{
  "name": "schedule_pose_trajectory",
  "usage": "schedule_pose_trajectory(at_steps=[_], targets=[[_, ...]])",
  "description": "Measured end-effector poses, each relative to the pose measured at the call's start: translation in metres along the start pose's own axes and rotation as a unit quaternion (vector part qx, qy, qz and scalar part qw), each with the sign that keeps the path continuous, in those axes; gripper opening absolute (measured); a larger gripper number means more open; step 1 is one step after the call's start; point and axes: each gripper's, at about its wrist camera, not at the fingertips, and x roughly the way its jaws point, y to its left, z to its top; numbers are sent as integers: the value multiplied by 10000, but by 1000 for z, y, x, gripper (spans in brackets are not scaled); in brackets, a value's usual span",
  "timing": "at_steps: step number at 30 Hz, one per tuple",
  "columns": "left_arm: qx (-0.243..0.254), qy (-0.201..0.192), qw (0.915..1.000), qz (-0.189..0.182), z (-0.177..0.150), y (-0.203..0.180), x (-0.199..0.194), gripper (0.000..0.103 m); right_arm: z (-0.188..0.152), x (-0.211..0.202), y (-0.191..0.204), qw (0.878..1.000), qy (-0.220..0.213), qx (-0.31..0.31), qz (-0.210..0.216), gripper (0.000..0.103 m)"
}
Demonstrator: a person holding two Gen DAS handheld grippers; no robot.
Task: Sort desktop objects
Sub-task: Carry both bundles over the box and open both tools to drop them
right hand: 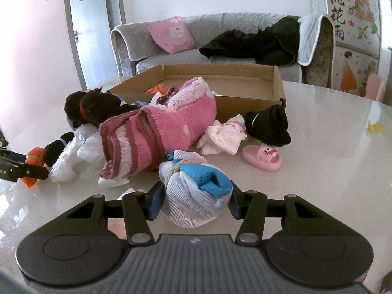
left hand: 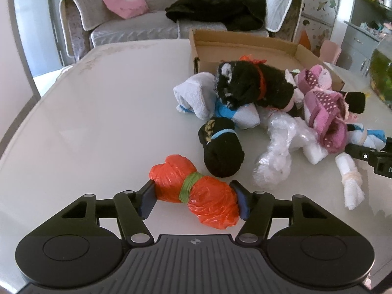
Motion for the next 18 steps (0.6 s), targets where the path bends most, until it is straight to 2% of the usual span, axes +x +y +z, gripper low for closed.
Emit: schedule_pose_trajectory(at_steps=[9, 14, 18], targets=[[187, -383, 9991, -46, 20, -1, -40, 68, 18, -24, -12, 9989, -243, 408, 43, 48], [284, -696, 9971, -124, 66, -4, -54, 68, 48, -33, -15, 9985, -455, 317, 9, 48], [308, -867, 9956, -191, 109, -8, -50, 68, 81, -28, -20, 9976, -665, 189, -3, 48]])
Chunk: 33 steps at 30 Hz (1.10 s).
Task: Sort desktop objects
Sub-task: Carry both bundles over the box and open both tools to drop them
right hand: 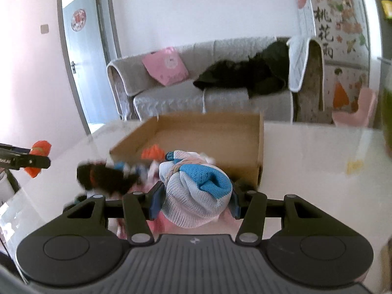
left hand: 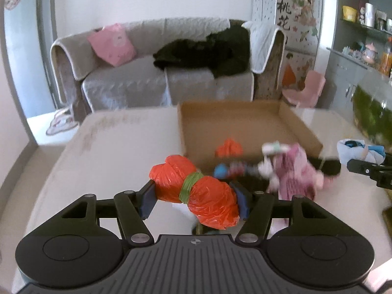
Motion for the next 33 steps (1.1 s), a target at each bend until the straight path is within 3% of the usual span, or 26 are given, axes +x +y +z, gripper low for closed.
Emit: schedule_pose_trajectory(at_steps=[8, 19, 28, 33], targets=[[-152, 25, 9996, -254, 70, -3, 49, 68, 43, 38, -15, 9999, -145, -66, 24, 48], [83, 333, 9984, -438, 113, -29, 140, 68, 64, 121, -26, 9986, 255, 211, 416, 48], [-159, 1026, 9923, -670, 105, -25, 239, 68, 54, 188, -19, 9938, 952, 271, 515, 48], [-234, 1350, 9865, -902, 91, -23, 258, 69, 44, 200, -6, 9905, 1273, 98, 504, 49]])
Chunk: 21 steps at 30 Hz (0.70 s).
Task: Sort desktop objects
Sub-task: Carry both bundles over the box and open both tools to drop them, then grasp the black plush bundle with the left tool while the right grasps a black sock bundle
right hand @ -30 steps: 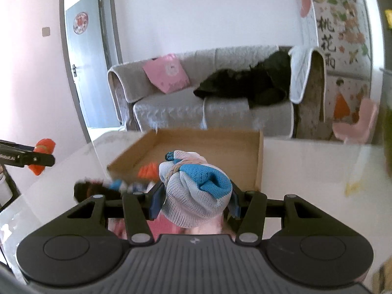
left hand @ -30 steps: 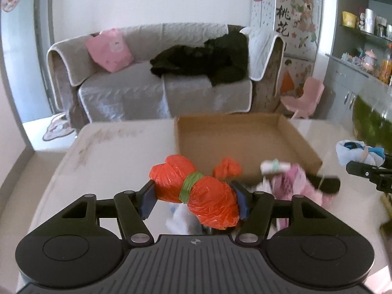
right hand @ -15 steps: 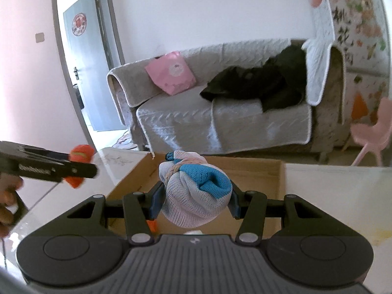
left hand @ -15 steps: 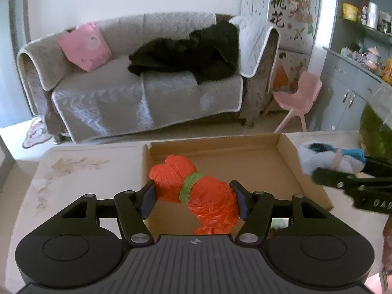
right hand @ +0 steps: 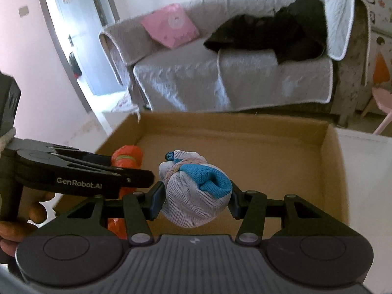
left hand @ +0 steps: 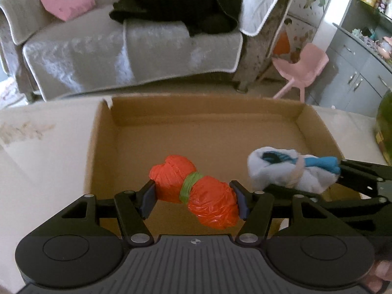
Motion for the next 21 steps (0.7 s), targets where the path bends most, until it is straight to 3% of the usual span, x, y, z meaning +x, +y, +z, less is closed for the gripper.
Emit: schedule_pose_trajectory(at_steps=[6, 10, 16, 21], targets=[[-226, 375, 9990, -20, 2, 10, 7, 75, 2, -5, 9, 9997, 51, -114, -186, 66], [-197, 333, 9992, 17, 5, 9, -5, 75, 9, -23, 10, 9995, -115, -161, -239, 70], [158, -73, 9998, 112, 7, 2, -46, 77, 5, -83, 1, 9983, -480, -190, -251, 72], [370, -655, 9972, -34, -26, 7, -112, 86, -29, -140, -14, 9958, -842, -86, -353, 77]])
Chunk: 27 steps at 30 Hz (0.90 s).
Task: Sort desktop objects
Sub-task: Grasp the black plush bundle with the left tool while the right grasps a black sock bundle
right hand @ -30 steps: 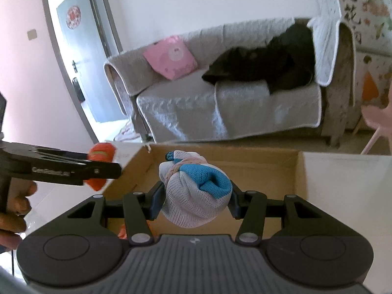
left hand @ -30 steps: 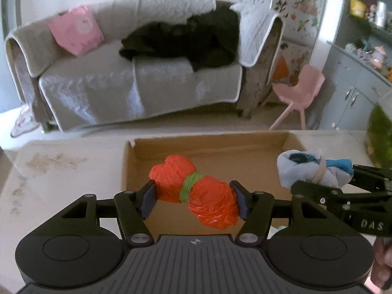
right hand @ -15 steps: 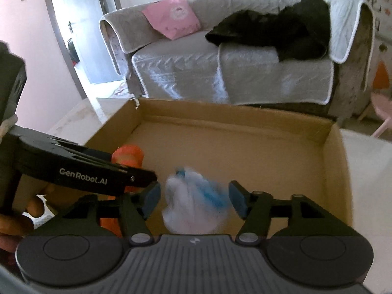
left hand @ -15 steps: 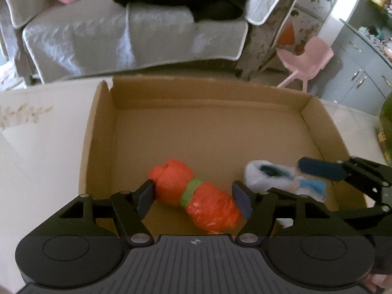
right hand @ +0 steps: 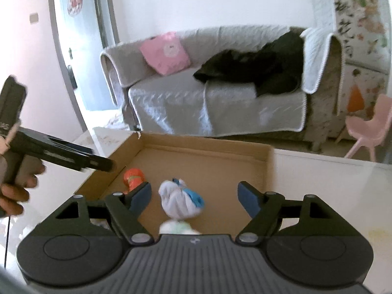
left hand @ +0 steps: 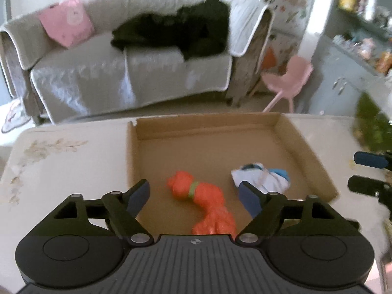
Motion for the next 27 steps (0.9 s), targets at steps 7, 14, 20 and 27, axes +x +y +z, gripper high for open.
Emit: schedule_pose_trajectory(at_steps=[7, 14, 20, 27], targets=[[244, -162, 9995, 151, -72, -2, -58, 96, -51, -21, -11, 9998, 141, -1, -114, 81], [1043, -208, 9942, -128, -97, -26, -59, 96, -62, -2, -14, 9996, 246, 90, -41, 81], [1416, -251, 9892, -295, -95, -31, -44, 96, -70, 2, -19, 9996, 253, 86, 4, 80], [1781, 117, 9813, -719, -101, -38, -24, 94, -82, 12, -24, 9990, 396, 165, 86, 75]])
